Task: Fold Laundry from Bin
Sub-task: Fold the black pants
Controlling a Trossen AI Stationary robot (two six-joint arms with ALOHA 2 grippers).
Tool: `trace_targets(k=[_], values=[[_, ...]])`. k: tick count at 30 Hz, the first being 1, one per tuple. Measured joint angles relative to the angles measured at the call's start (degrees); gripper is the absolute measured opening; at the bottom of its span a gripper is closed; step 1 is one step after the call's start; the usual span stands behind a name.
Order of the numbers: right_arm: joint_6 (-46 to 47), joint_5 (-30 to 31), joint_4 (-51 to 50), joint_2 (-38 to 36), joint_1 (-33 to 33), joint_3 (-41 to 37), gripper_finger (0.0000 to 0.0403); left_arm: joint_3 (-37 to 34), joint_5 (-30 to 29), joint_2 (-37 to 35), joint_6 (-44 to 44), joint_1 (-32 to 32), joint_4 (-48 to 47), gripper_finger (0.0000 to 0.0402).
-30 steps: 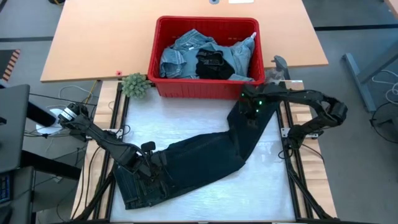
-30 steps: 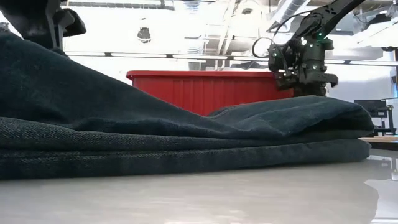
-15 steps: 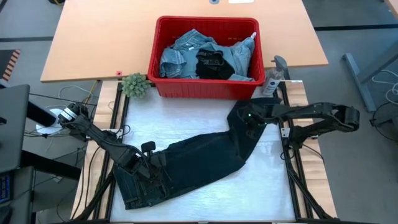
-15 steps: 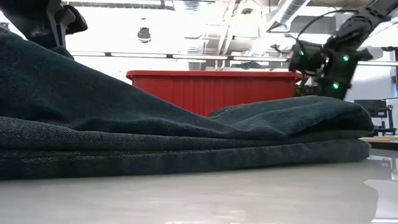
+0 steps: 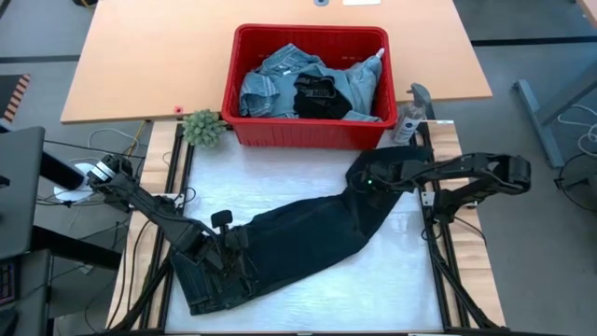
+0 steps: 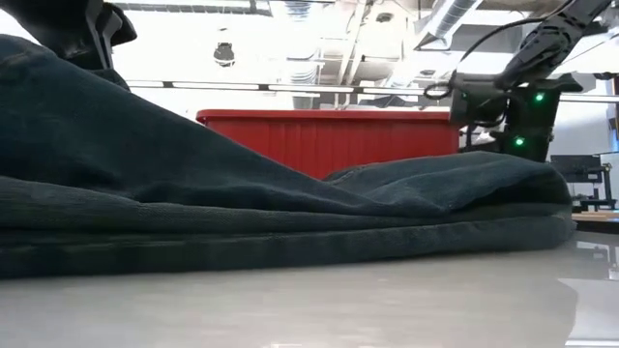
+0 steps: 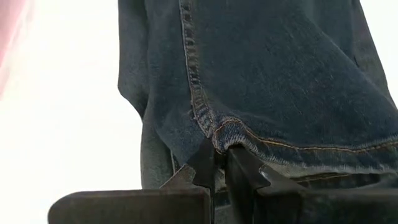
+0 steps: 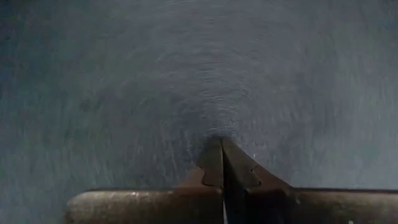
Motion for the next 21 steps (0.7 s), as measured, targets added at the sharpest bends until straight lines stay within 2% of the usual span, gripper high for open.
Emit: trace_targets(k=[4, 9, 13, 17, 21], values=[[22.2, -6.4, -2.3, 2.6, -2.1, 0.5, 0.0015, 0.0, -0.1, 0.0, -2.6, 0.0, 0.0, 0.0005], [39.2, -6.9, -2.4, 2.2, 5.8, 0.2, 0.0015, -3.0, 1.1, -0.1, -7.1, -0.8, 2.1, 0.0005], [55.0, -7.1, -7.7, 1.9, 12.2, 0.2, 0.0015, -8.7, 6.7, 0.0, -13.5, -1.9, 7.1, 0.0005], [69.6, -6.2, -13.0, 2.1, 17.4, 0.0, 0.0017, -12.5, 7.6, 0.0, -16.7, -2.7, 11.4, 0.0005], [78.5, -6.0, -16.6, 2.2, 20.2, -0.1, 0.0021, -17.7, 9.2, 0.0, -21.1, -3.2, 15.5, 0.0005]])
